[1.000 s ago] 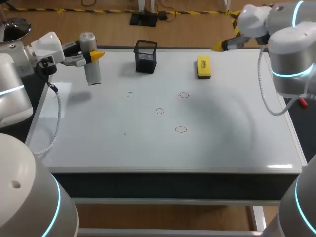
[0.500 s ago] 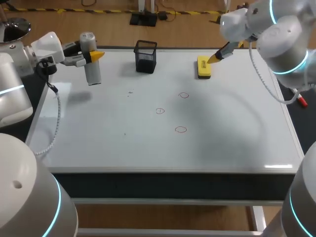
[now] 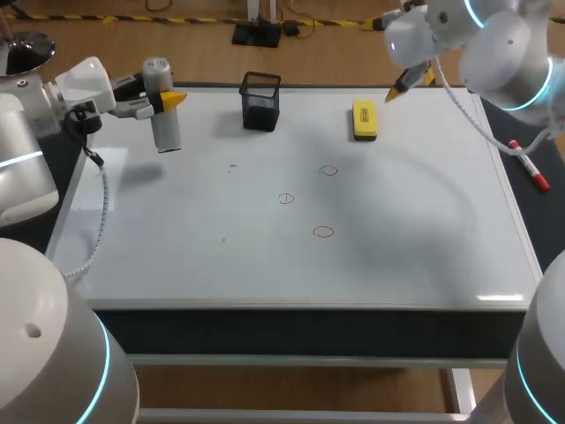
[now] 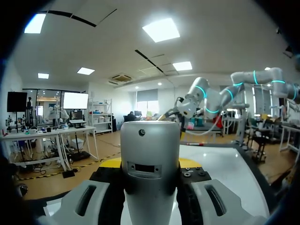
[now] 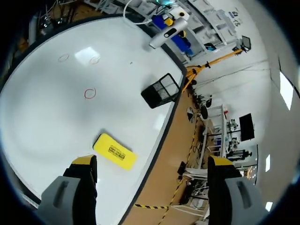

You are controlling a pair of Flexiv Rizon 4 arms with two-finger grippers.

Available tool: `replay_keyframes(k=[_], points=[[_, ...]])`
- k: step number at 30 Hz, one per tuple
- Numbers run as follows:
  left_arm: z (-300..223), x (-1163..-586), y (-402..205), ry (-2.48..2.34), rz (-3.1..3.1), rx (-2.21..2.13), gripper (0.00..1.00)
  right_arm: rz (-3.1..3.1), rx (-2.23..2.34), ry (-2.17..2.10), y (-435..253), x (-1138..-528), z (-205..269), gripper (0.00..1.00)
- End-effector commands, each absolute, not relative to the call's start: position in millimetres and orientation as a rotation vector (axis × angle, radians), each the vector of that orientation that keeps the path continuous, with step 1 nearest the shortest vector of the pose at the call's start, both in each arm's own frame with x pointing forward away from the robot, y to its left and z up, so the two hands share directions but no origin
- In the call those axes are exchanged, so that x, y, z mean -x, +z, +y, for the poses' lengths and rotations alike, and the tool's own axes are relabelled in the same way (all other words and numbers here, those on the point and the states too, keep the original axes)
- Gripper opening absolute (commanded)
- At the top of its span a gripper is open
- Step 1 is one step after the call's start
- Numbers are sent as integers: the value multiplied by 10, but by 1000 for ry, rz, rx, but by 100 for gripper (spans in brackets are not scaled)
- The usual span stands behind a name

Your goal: Pick up the inspection probe, press it on each red-marked spot on the whiteboard one by one, put down the probe, pick up the eraser, and wipe off all the red marks.

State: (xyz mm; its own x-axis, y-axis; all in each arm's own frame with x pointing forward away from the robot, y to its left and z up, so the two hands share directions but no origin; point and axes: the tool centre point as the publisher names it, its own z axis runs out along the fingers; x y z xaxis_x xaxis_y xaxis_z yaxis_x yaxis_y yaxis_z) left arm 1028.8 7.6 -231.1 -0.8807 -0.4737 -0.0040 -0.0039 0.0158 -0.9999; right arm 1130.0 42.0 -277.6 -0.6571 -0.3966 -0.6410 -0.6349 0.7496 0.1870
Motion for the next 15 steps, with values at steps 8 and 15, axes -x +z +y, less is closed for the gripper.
replay_keyframes(k=[8, 15], points=[[72, -10291, -2313, -1931, 1957, 488, 0, 2106, 1619, 40, -2861, -11318, 584, 100], [72, -10291, -2313, -1931, 1957, 488, 0, 2044, 1987, -113, -3179, -11323, 563, 100]])
